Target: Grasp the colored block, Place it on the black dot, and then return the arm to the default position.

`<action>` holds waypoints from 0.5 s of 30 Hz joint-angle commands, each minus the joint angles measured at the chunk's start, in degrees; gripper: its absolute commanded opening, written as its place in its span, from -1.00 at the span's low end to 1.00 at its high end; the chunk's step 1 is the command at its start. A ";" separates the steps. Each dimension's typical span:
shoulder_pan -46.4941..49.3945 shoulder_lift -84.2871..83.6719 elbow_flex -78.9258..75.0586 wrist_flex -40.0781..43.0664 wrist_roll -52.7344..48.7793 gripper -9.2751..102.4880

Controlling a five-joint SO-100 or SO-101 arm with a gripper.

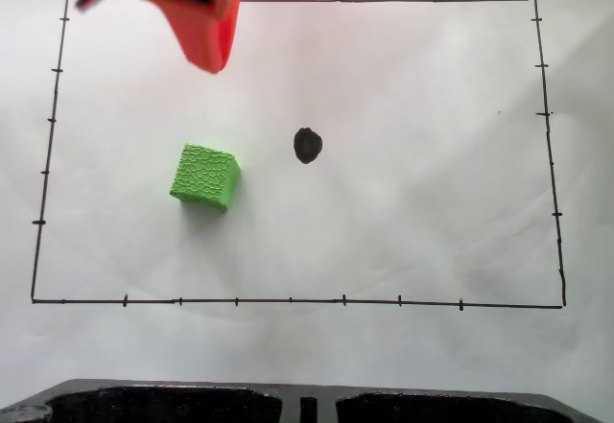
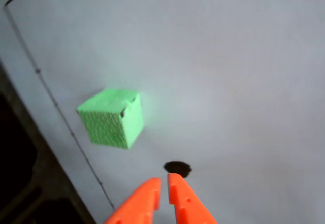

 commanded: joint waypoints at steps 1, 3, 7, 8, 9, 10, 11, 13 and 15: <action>0.88 -6.68 -7.21 0.70 1.85 -0.72; 0.88 -10.46 -10.11 1.41 2.55 -0.65; 0.35 -15.82 -13.36 1.93 2.11 -0.46; 0.35 -16.52 -13.80 2.02 2.11 -0.41; 0.44 -17.31 -14.24 2.11 2.29 -0.38; 0.44 -18.19 -14.68 2.29 2.29 -0.34; 0.53 -18.90 -15.21 2.72 2.46 -0.31; 0.53 -20.13 -16.00 3.25 2.72 -0.25; 0.62 -21.53 -16.44 3.25 2.90 -0.24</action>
